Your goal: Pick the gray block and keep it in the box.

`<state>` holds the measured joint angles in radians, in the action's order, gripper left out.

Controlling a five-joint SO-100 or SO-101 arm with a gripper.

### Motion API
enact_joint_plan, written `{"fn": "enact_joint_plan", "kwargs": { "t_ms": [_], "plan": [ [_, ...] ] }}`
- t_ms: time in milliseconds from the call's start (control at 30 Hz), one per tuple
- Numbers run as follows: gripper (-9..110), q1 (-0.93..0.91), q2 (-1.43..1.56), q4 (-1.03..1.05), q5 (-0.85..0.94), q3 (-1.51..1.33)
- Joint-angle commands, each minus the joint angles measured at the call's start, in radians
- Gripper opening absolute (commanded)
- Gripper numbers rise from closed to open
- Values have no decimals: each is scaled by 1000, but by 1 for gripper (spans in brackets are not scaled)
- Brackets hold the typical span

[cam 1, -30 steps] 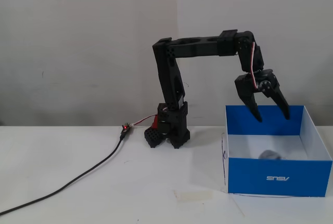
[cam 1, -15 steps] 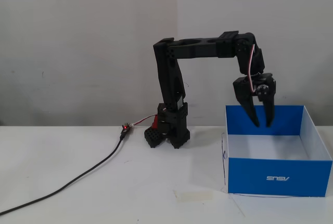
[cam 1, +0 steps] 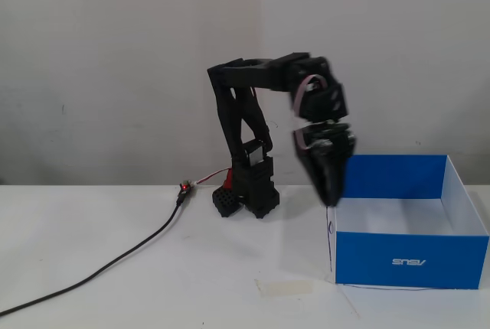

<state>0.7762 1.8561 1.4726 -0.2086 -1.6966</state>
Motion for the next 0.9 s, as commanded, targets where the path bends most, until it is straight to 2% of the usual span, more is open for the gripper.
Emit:
{"fn": "enact_joint_plan", "kwargs": {
  "t_ms": [0,367,600,867],
  "plan": [
    [0,-184,135,-61,26,-66],
    [0,-526,353,-247,89,-466],
    [0,-646,460,-414,100,-707],
    [0,-689,548,-540,97,-867]
  ]
}}
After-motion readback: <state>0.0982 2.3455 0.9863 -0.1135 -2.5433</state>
